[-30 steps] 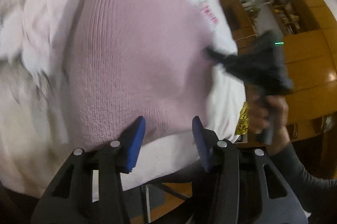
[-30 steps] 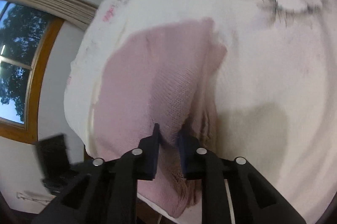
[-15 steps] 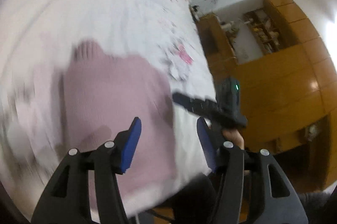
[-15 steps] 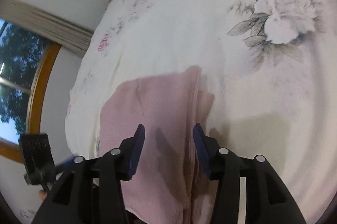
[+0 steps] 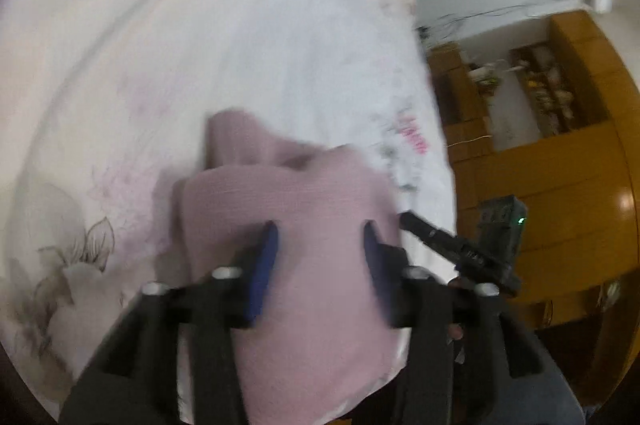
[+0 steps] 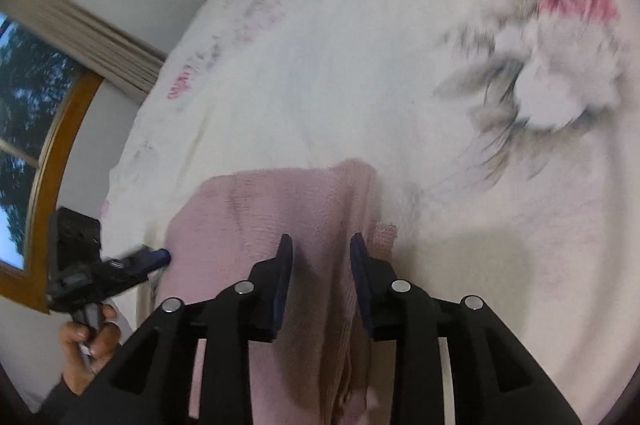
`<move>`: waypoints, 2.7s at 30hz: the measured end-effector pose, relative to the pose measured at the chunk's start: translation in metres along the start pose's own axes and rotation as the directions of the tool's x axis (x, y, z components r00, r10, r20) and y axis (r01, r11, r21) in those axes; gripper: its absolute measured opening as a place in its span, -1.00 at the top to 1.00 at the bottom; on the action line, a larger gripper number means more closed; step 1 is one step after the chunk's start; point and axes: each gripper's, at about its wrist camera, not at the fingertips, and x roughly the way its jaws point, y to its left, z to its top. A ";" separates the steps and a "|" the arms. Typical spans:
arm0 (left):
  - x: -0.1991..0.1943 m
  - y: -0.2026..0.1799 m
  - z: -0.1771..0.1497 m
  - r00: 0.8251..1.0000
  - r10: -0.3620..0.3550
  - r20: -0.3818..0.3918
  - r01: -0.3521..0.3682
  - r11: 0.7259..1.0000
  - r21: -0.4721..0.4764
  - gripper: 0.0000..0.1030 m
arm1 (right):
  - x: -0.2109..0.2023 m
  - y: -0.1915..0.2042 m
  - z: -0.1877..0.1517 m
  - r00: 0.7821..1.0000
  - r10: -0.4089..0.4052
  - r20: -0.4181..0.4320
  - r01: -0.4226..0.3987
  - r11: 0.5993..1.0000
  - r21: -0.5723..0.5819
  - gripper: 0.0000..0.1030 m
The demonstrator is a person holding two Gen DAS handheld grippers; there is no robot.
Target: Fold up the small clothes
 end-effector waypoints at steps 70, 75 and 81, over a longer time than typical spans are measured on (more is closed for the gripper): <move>-0.133 -0.086 -0.272 0.742 0.611 0.277 -0.668 0.709 0.226 -0.93 | -0.105 0.046 -0.259 0.933 -0.354 -0.060 0.351 0.934 -0.061 -0.82; -0.163 -0.134 -0.274 0.694 0.640 0.328 -0.716 0.662 0.224 -0.93 | -0.152 0.081 -0.257 0.864 -0.489 0.119 0.499 0.862 -0.086 -0.92; -0.205 -0.193 -0.275 0.733 0.593 0.334 -0.676 0.690 0.258 -0.93 | -0.213 0.133 -0.244 0.860 -0.467 0.208 0.496 0.861 -0.118 -0.92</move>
